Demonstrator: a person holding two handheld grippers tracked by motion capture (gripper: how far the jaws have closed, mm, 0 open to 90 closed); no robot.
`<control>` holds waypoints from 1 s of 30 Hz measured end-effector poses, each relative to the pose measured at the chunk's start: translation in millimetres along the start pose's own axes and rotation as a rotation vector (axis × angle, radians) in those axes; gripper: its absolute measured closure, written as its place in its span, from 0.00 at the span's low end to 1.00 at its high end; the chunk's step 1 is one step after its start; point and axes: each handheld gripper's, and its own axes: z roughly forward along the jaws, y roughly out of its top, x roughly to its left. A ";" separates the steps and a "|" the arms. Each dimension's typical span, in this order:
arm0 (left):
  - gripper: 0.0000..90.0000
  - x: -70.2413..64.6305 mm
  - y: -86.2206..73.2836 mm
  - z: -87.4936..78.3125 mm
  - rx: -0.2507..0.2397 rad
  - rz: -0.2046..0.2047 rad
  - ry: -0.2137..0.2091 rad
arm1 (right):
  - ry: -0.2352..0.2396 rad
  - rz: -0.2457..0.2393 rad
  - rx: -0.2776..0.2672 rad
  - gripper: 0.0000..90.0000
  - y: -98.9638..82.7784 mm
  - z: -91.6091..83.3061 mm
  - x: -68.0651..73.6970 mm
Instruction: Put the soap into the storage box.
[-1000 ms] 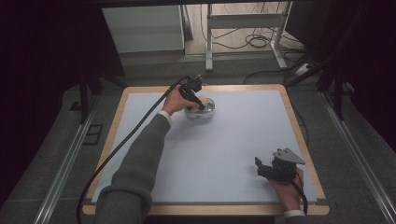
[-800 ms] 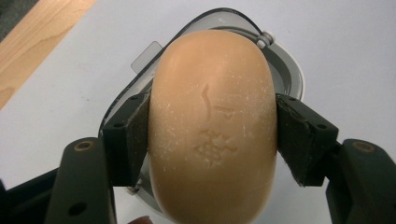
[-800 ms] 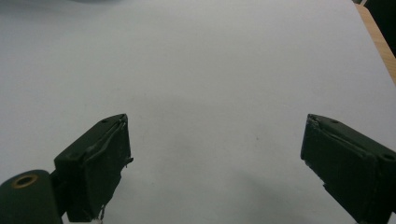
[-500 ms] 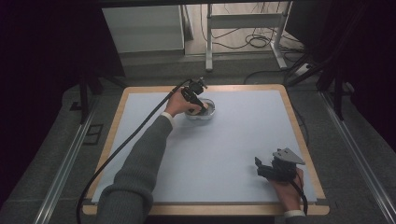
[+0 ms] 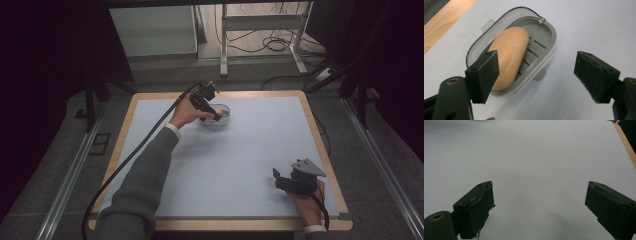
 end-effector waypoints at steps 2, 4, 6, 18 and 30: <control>0.23 -3.8 -6.7 -7.6 -0.019 0.006 0.001 | 0.002 0.001 0.001 0.09 0.0 0.2 0.3; 0.23 -5.2 -9.1 -10.7 -0.025 0.009 -0.001 | 0.001 0.001 0.001 0.09 0.1 0.2 0.3; 0.22 -7.8 -14.8 -17.3 -0.041 0.006 -0.003 | 0.000 0.000 0.001 0.09 0.1 0.1 0.1; 0.23 -31.2 -64.2 -53.1 -0.117 -0.002 0.001 | -0.007 -0.002 0.002 0.09 0.1 0.2 0.7; 0.22 -52.9 -118.4 -66.6 -0.160 -0.016 -0.005 | -0.010 -0.007 0.002 0.09 0.1 0.4 1.0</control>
